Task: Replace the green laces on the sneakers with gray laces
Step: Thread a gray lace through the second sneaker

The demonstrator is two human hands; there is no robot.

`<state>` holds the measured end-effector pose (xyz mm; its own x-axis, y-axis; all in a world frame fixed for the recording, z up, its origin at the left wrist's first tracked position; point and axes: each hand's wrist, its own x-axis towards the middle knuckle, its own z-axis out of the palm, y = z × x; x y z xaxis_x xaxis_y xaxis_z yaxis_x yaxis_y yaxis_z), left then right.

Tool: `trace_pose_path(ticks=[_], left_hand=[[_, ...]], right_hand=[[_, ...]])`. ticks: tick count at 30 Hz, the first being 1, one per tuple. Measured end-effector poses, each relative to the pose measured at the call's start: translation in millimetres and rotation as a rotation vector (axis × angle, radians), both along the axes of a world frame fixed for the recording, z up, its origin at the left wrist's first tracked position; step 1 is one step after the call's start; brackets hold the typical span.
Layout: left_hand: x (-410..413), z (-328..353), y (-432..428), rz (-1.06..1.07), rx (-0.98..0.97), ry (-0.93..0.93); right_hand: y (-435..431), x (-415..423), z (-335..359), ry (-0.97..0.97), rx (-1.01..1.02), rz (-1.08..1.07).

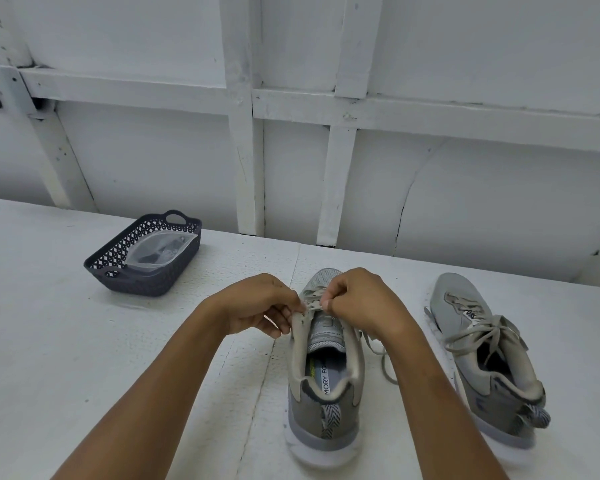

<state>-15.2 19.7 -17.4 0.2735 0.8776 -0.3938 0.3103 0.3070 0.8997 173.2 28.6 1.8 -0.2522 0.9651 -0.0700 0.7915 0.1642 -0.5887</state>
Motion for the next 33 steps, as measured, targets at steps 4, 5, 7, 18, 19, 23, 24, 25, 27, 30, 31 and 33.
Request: trace_pose_path(ticks=[4, 5, 7, 18, 19, 23, 24, 25, 27, 30, 31, 33], left_hand=[[0.6, 0.5, 0.4, 0.011, 0.003, 0.000], [0.5, 0.6, 0.2, 0.011, 0.002, -0.001], [0.2, 0.2, -0.1, 0.007, 0.003, -0.001], [-0.4, 1.5, -1.0, -0.014, 0.025, 0.027], [-0.3, 1.7, -1.2, -0.013, 0.027, 0.030], [-0.3, 3.1, -1.1, -0.010, 0.036, 0.053], [-1.0, 3.5, -1.2, -0.008, 0.040, 0.062], [-1.6, 4.3, -1.4, -0.008, 0.046, 0.074], [-2.1, 5.9, -2.2, -0.010, 0.067, 0.109], [0.3, 8.3, -2.8, -0.012, 0.112, 0.161], [1.1, 8.9, -3.0, -0.012, 0.121, 0.169], [2.6, 8.7, -3.3, -0.011, 0.126, 0.169]], right_hand=[[0.5, -7.9, -9.1, -0.112, 0.020, -0.046], [0.5, -8.3, -9.8, -0.126, 0.026, -0.049], [0.9, -8.9, -10.4, -0.142, 0.027, -0.051], [1.9, -12.4, -11.6, -0.170, 0.000, -0.016], [2.1, -12.1, -12.7, -0.165, 0.001, -0.018], [2.3, -13.9, -16.4, -0.166, 0.011, -0.021], [1.7, -14.8, -16.8, -0.177, 0.017, -0.015], [1.0, -16.0, -16.4, -0.190, 0.023, -0.004], [0.4, -18.6, -15.8, -0.229, 0.028, 0.016], [0.7, -20.2, -14.7, -0.296, 0.045, 0.040], [1.2, -20.5, -15.2, -0.308, 0.048, 0.047], [2.0, -20.4, -16.0, -0.317, 0.047, 0.046]])
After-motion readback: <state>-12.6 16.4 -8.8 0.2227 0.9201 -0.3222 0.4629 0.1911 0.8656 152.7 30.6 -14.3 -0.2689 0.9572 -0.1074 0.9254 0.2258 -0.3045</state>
